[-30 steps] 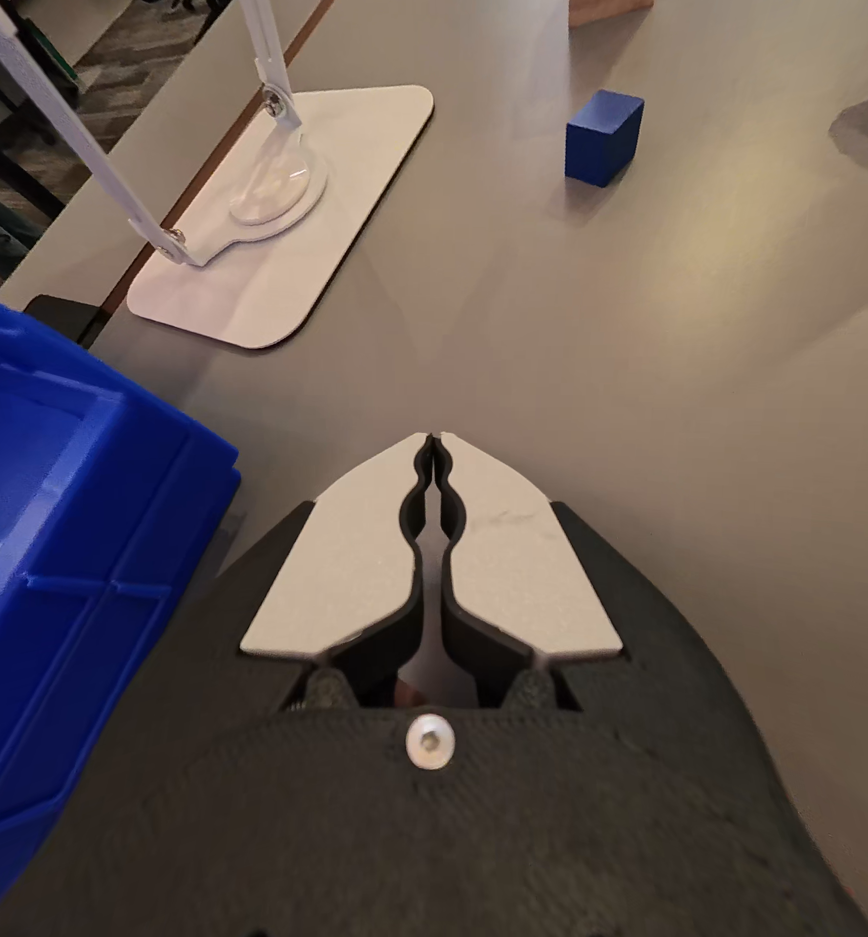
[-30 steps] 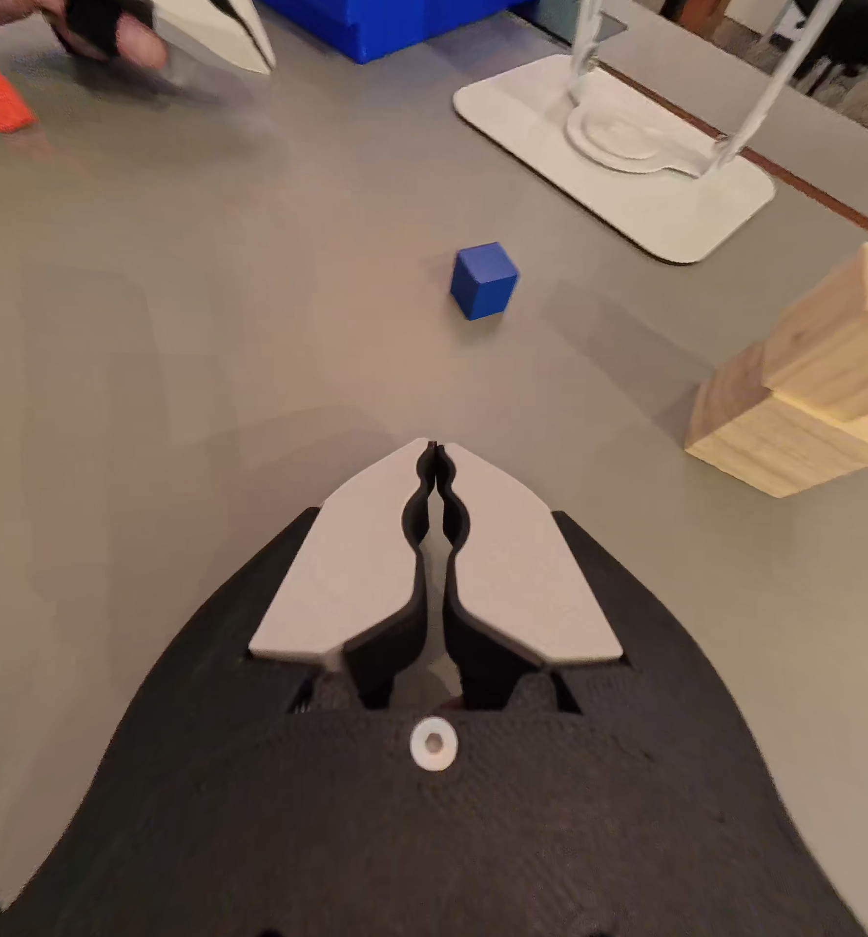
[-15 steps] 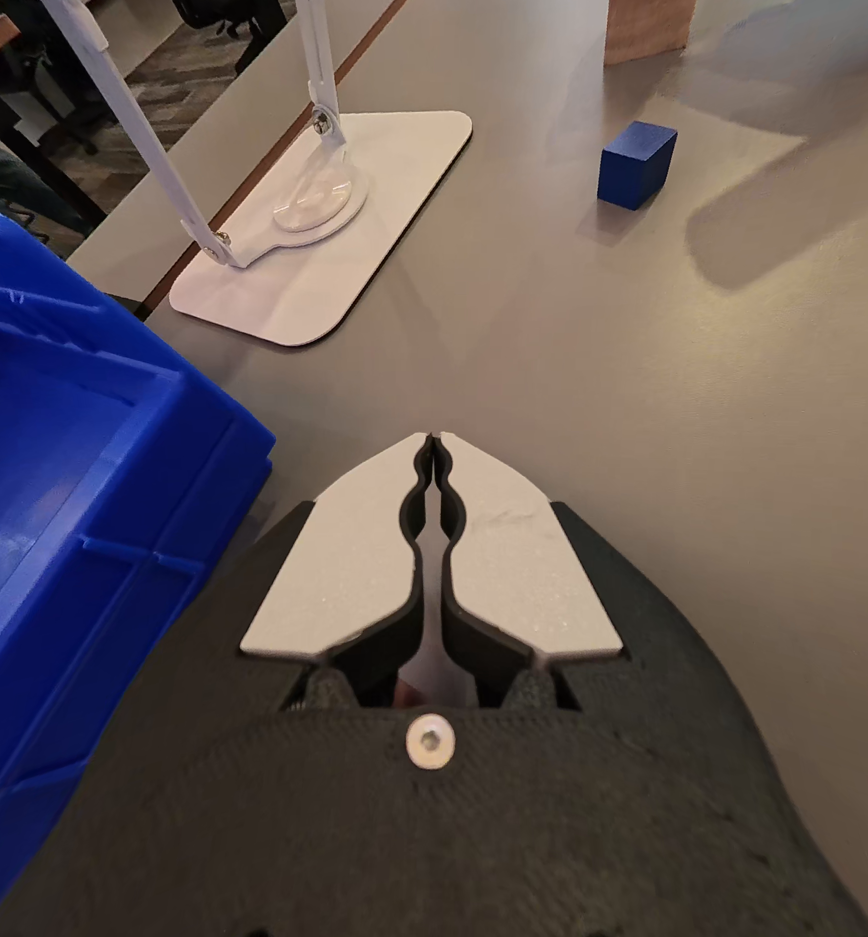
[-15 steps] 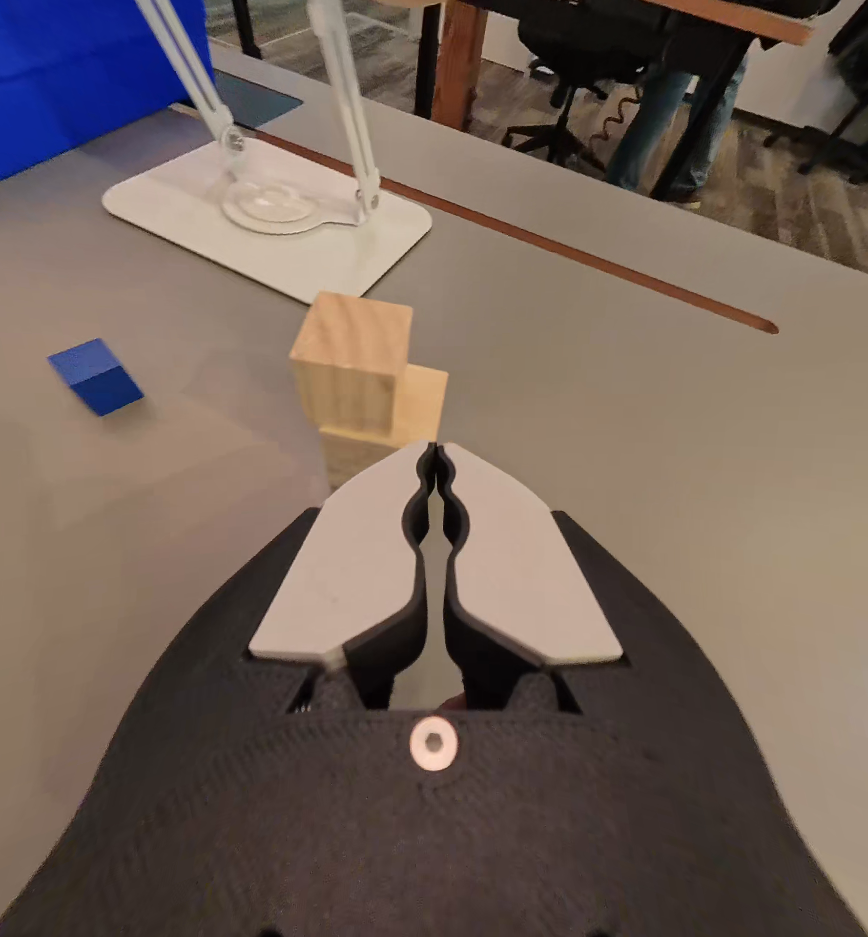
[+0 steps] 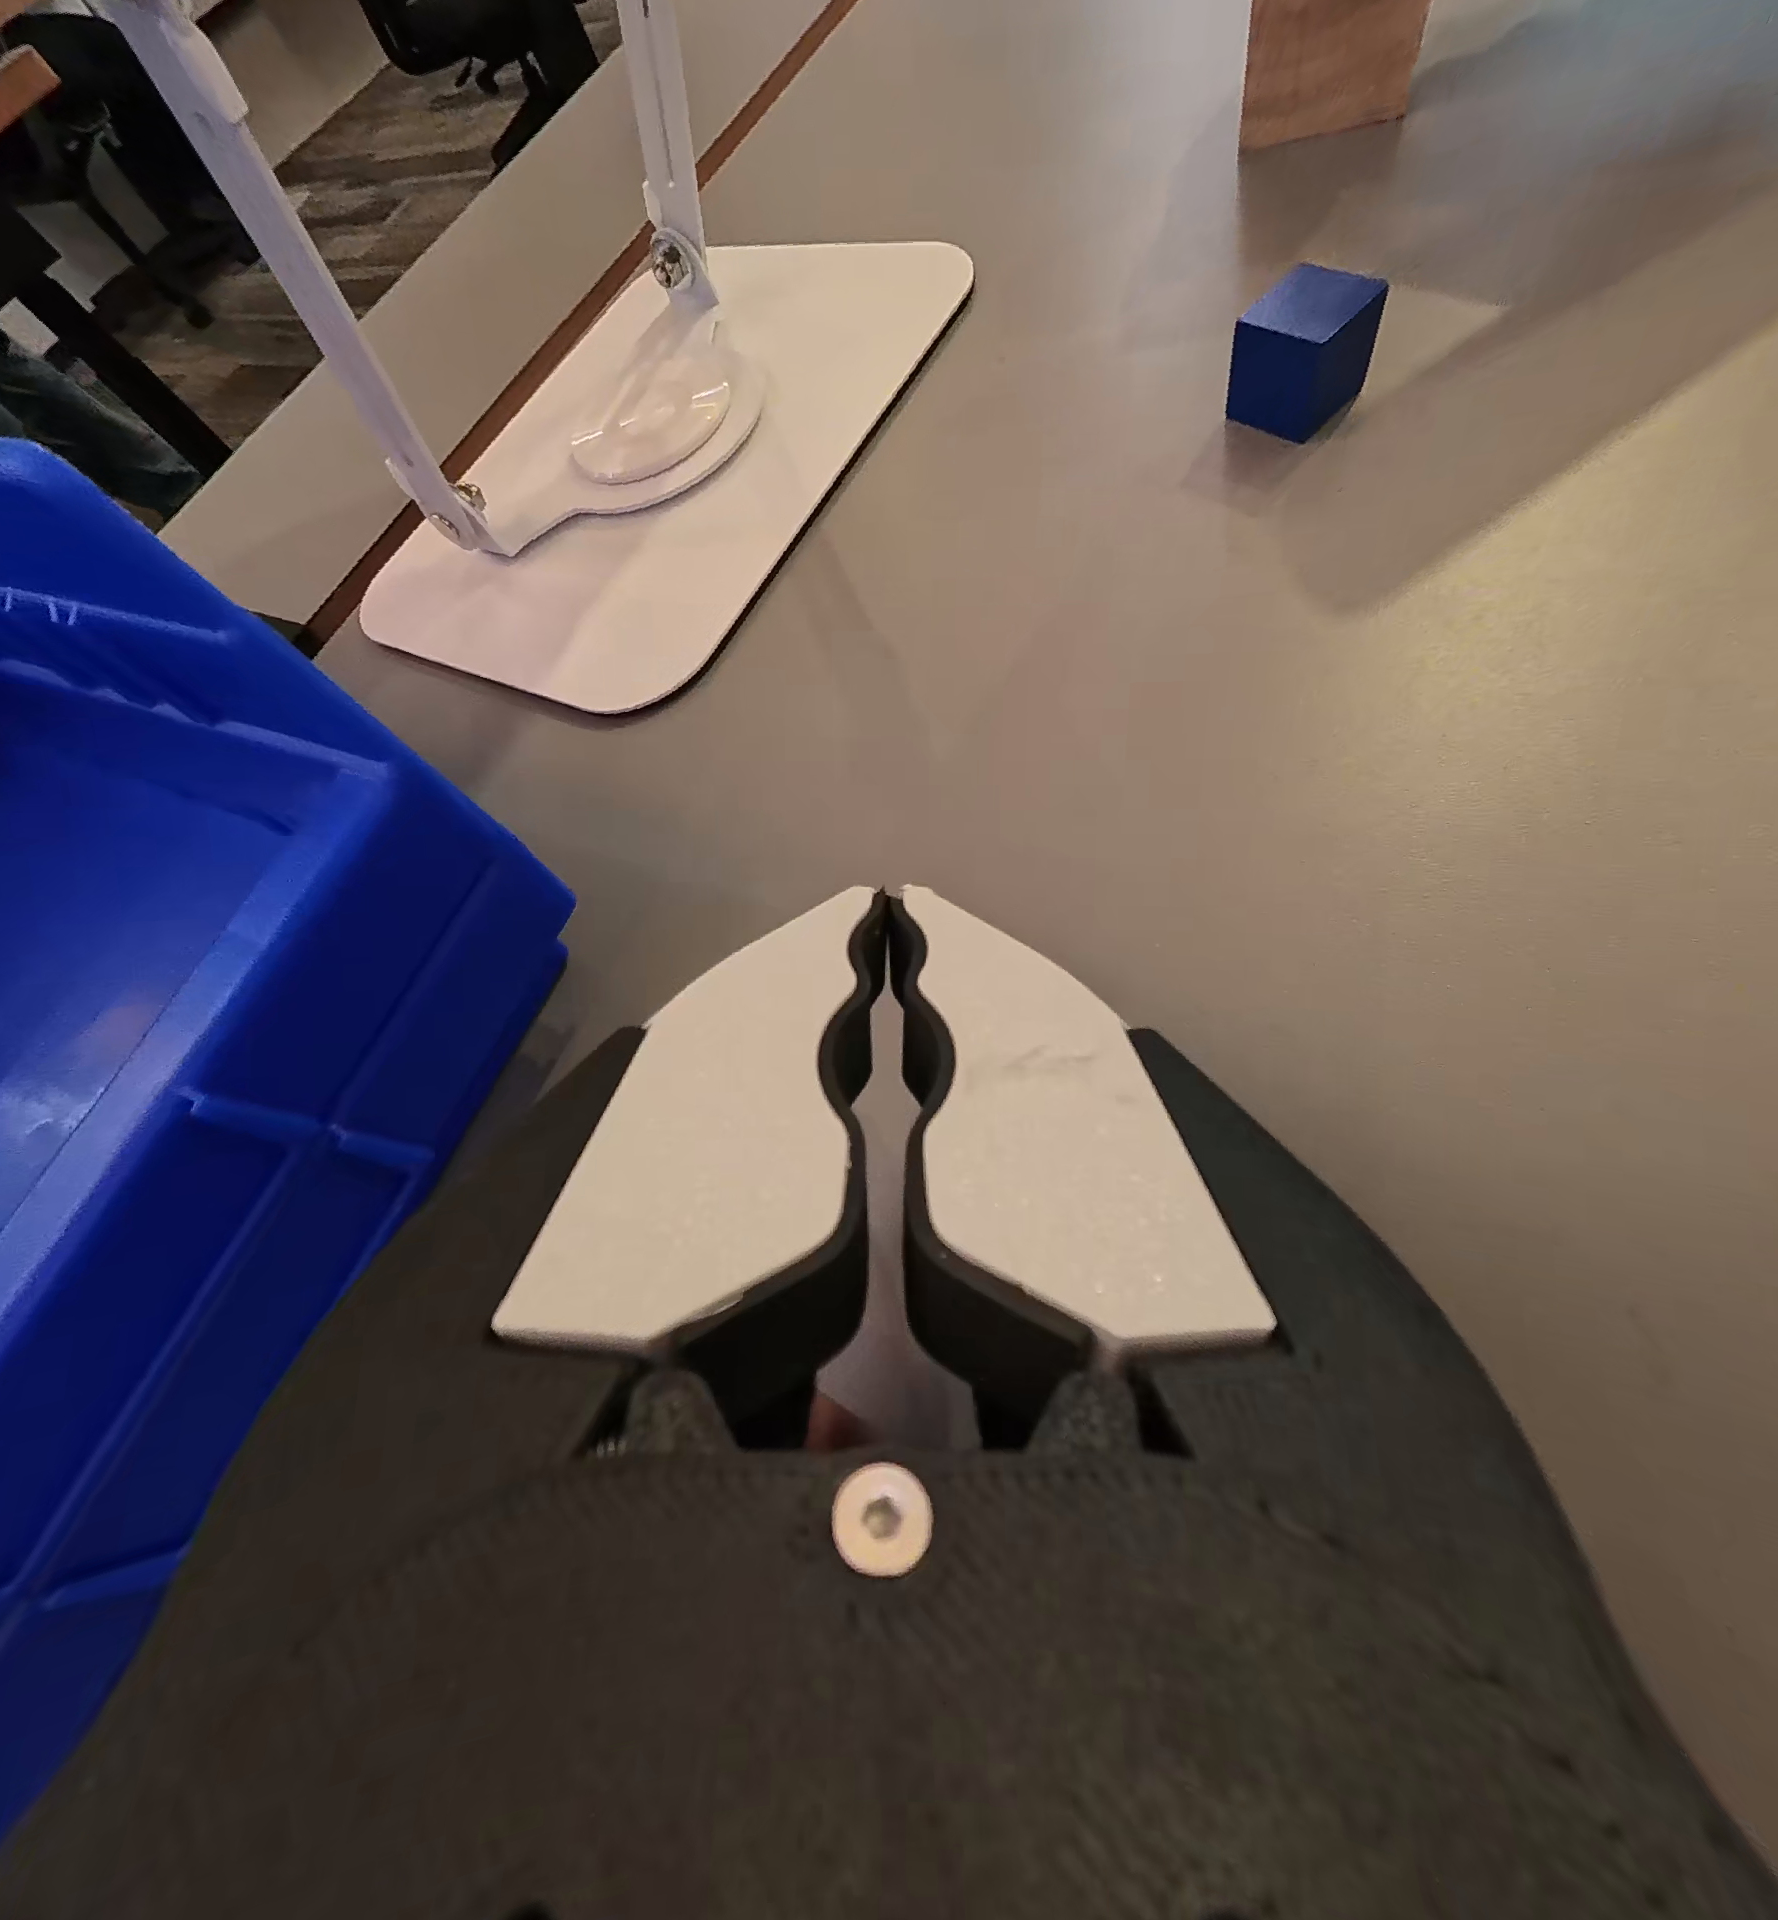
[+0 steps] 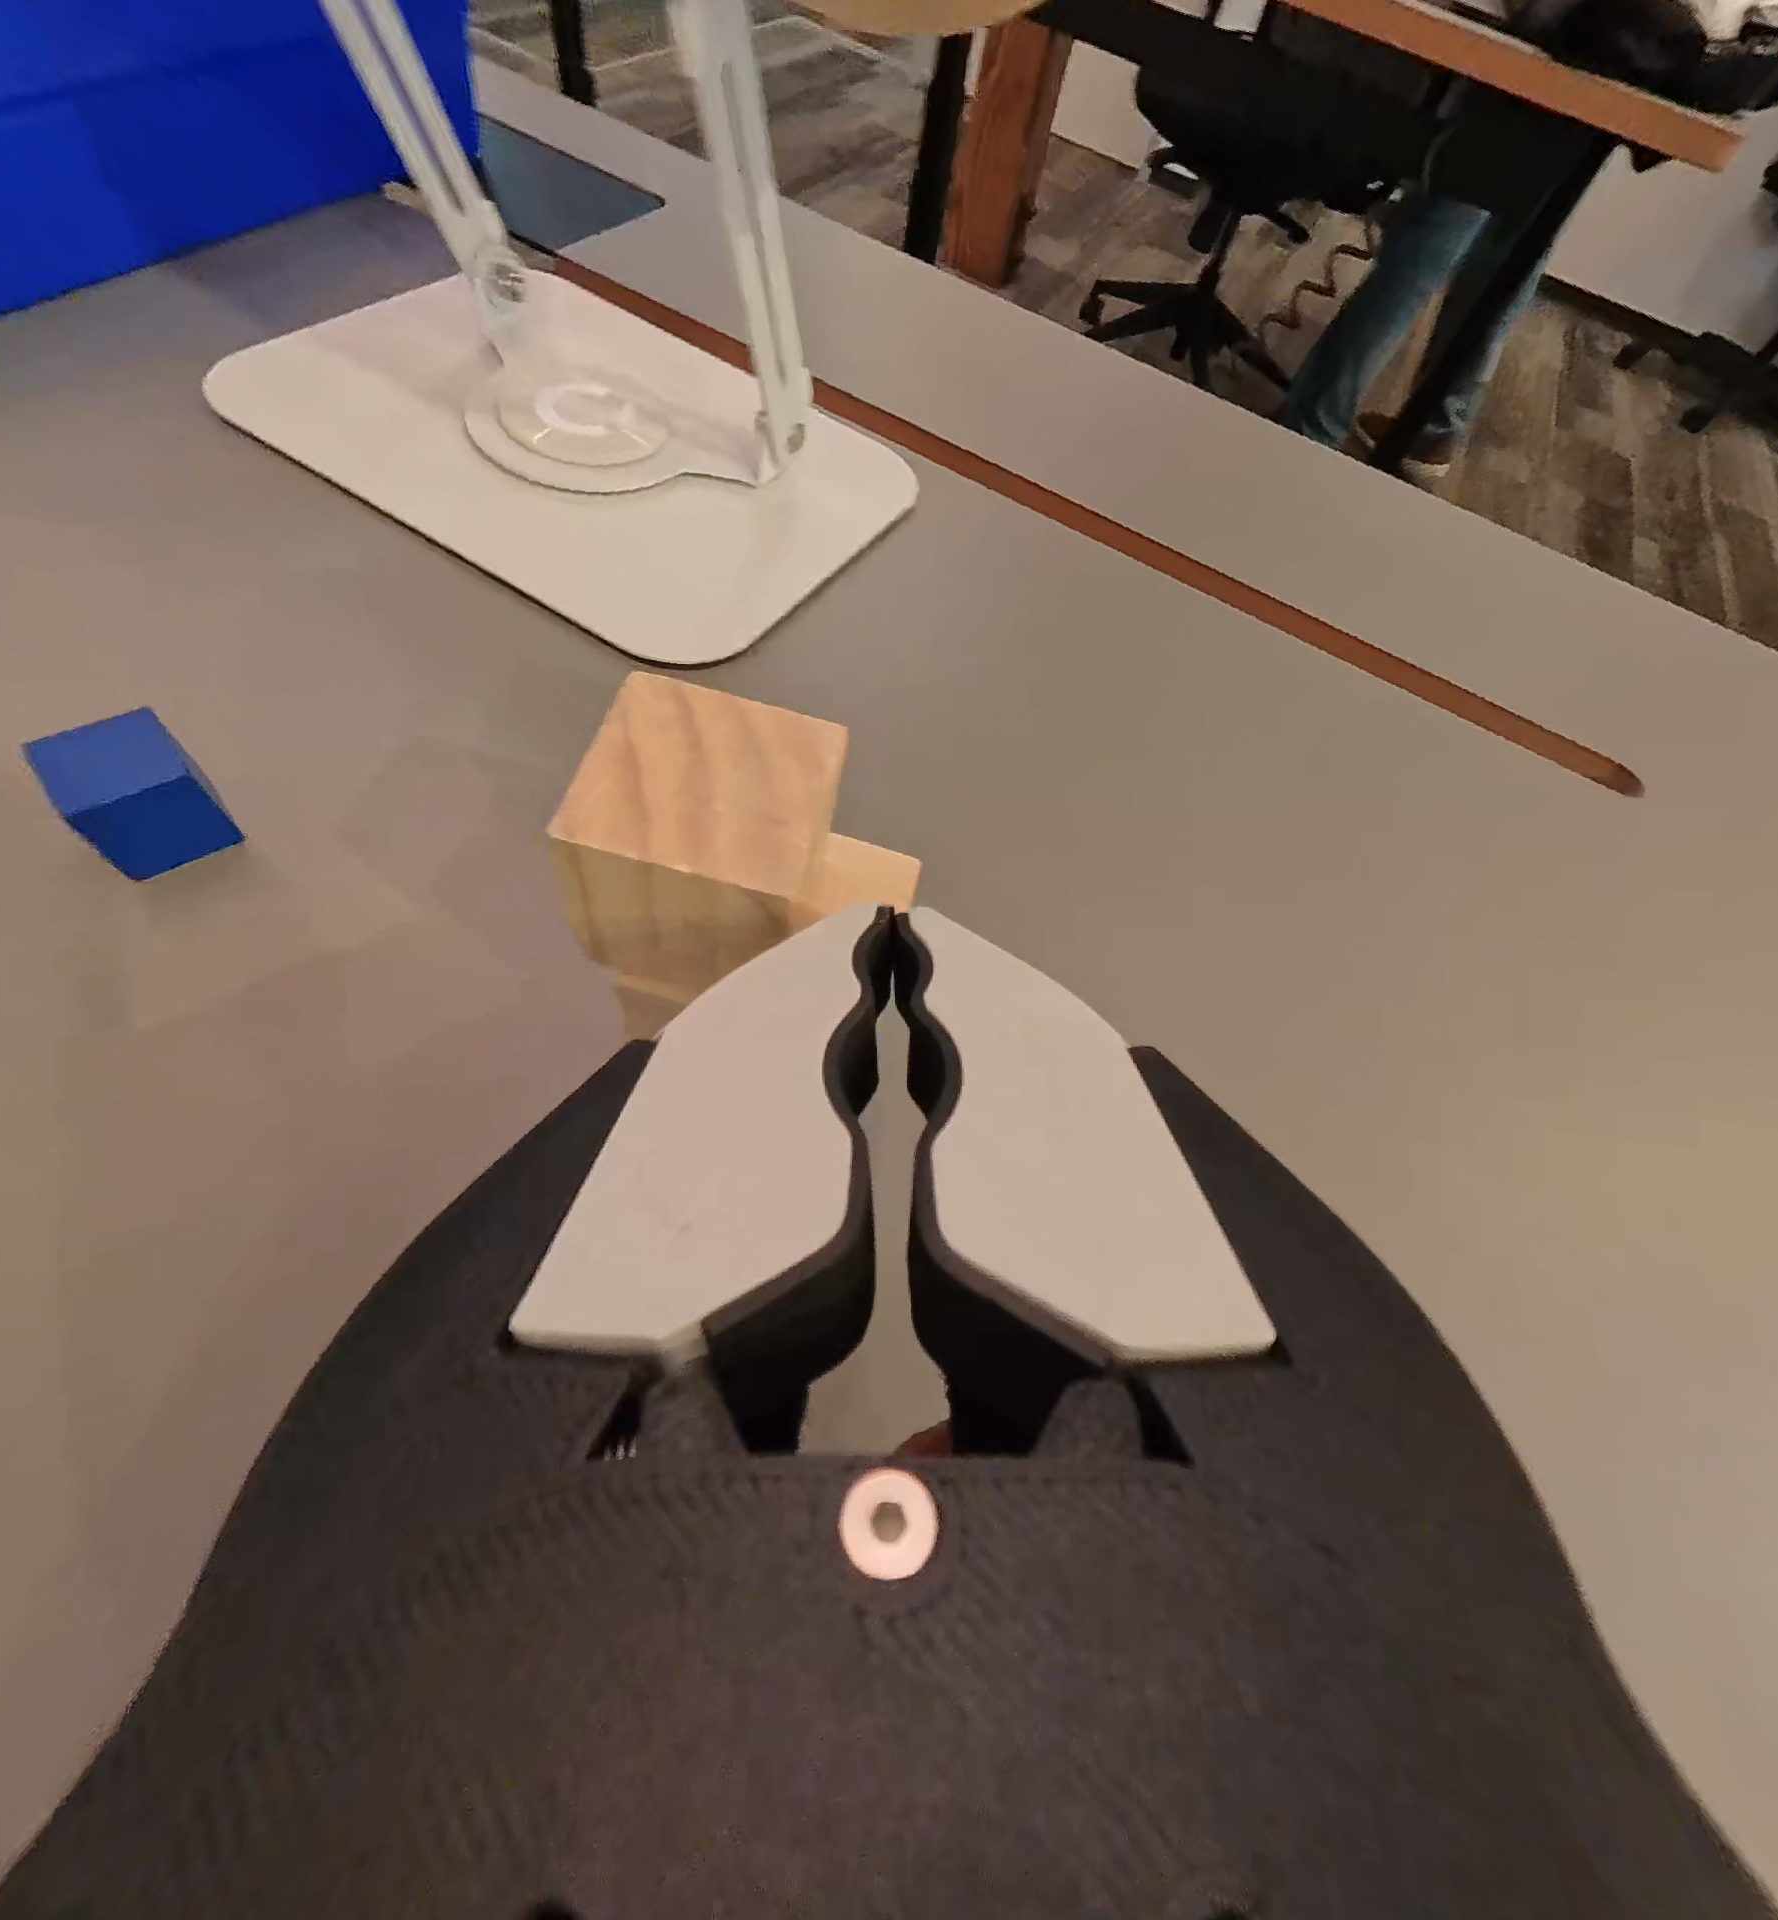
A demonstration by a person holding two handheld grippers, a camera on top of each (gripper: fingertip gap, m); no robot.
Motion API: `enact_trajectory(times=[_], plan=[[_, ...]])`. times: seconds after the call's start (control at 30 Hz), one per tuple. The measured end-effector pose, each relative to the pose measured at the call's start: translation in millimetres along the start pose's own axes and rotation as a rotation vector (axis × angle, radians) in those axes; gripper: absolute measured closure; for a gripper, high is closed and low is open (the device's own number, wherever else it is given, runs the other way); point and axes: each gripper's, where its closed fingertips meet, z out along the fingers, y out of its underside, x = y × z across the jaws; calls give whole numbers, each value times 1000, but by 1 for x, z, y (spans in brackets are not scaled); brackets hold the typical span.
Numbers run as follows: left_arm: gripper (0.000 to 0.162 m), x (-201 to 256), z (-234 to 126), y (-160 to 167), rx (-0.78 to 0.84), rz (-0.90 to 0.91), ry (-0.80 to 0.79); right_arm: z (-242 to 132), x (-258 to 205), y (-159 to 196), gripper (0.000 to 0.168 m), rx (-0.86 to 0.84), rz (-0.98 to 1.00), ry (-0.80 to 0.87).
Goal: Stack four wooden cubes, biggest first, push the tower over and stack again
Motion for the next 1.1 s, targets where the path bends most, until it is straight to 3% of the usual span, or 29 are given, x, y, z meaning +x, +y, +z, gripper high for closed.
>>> enact_trajectory(times=[0.03, 0.23, 0.57, 0.77, 0.83, 0.93, 1.1], plan=[[162, 0, 0, 0, -1, 1, -1, 1, -7, -2, 168, 6, -14, -27], [162, -1, 0, 1, 0, -2, -2, 4, -50, -9, 168, 14, -143, -148], [162, 0, 1, 2, -6, 2, 2, 2, -23, -3, 168, 6, -107, -140], [162, -1, -1, 2, -4, -4, -4, -3, -20, -2, 167, 10, -136, -244], [162, -2, -1, 2, -2, -8, -5, -4, -14, 3, 149, -18, -144, -275], [162, -2, -1, 3, -5, -6, -4, -3, -17, 7, 109, -46, -197, -357], [162, -2, -1, 3, -4, -10, -4, 12, -15, 12, 67, -109, -351, -507]])
